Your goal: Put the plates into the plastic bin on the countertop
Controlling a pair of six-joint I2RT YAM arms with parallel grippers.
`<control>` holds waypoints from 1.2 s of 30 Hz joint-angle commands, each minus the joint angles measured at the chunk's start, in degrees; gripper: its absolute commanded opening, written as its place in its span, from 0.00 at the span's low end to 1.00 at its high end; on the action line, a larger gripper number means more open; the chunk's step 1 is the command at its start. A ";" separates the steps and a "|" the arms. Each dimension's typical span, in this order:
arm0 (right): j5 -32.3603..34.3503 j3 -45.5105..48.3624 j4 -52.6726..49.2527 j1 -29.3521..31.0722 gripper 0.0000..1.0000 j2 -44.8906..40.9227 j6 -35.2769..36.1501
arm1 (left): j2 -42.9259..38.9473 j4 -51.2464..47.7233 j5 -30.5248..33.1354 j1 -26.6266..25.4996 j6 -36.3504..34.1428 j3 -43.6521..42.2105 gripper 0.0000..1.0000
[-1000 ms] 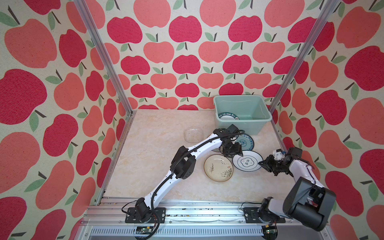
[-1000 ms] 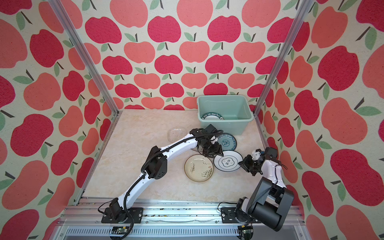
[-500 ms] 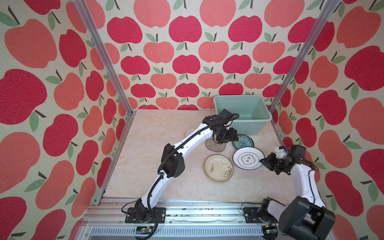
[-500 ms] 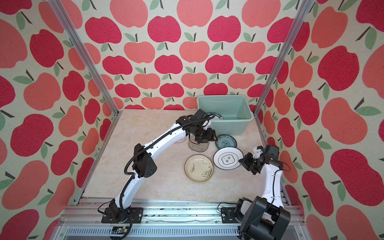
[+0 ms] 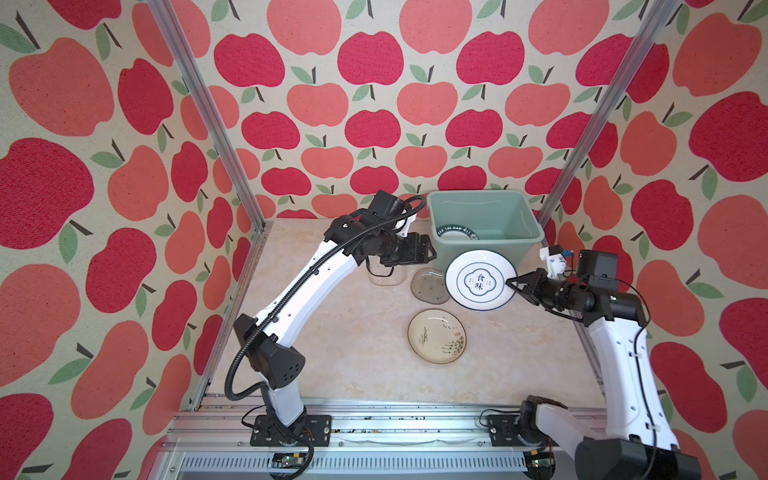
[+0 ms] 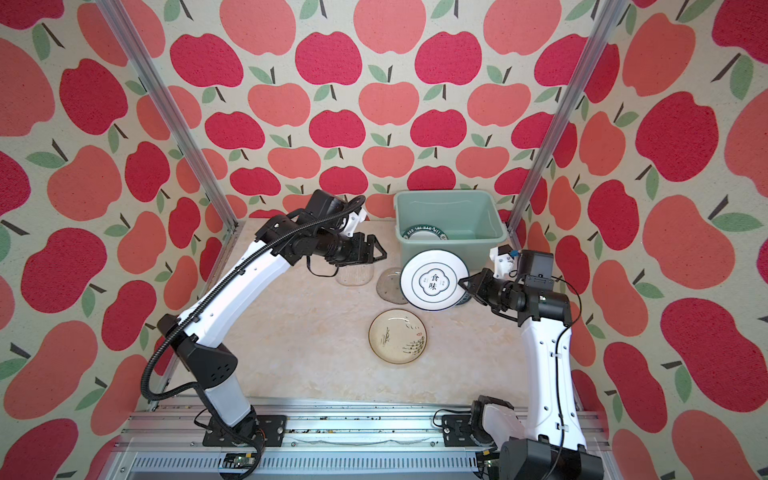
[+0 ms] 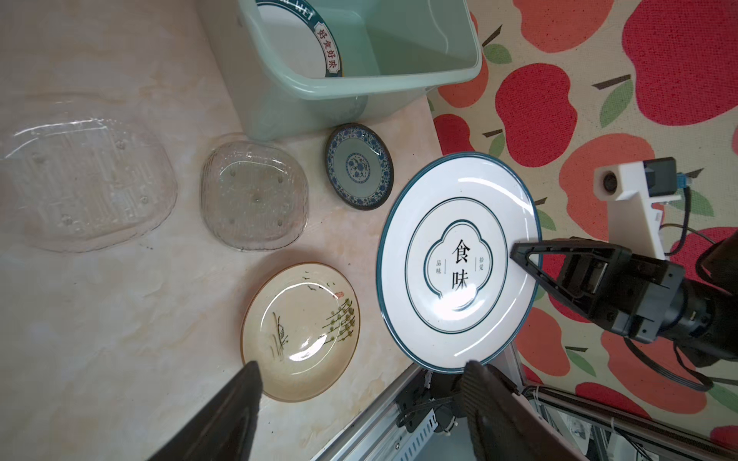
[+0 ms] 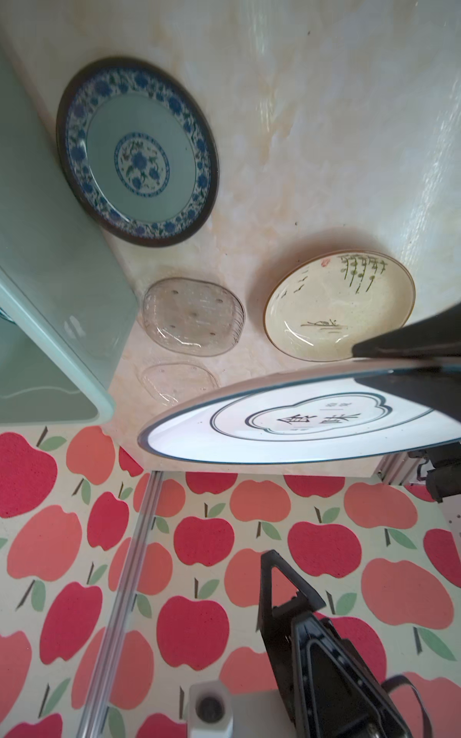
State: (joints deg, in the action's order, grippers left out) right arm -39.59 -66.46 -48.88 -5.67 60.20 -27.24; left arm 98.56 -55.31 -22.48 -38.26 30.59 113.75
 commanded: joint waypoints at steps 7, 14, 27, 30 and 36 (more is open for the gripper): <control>-2.20 -1.04 15.82 17.67 0.00 1.45 -15.80 | -20.02 24.75 -19.15 9.80 8.54 -29.30 0.81; 0.53 -1.79 20.44 26.47 0.00 6.02 -17.74 | -23.50 29.88 -21.25 9.70 11.41 -35.07 0.75; 2.41 -0.92 24.07 30.46 0.00 5.80 -20.48 | -23.87 26.20 -19.26 9.70 8.86 -36.35 0.56; 2.67 -0.33 24.83 30.54 0.00 5.21 -20.83 | -23.33 24.31 -19.44 9.74 7.82 -35.20 0.46; 2.99 2.31 28.46 30.78 0.00 4.22 -22.05 | -23.07 25.16 -20.55 9.74 9.17 -35.08 0.23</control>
State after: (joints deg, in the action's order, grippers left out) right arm -37.15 -65.41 -24.77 24.38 65.21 -47.77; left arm 75.42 -30.70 -39.64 -27.94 39.62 76.82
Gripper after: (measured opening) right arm 0.083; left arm 0.251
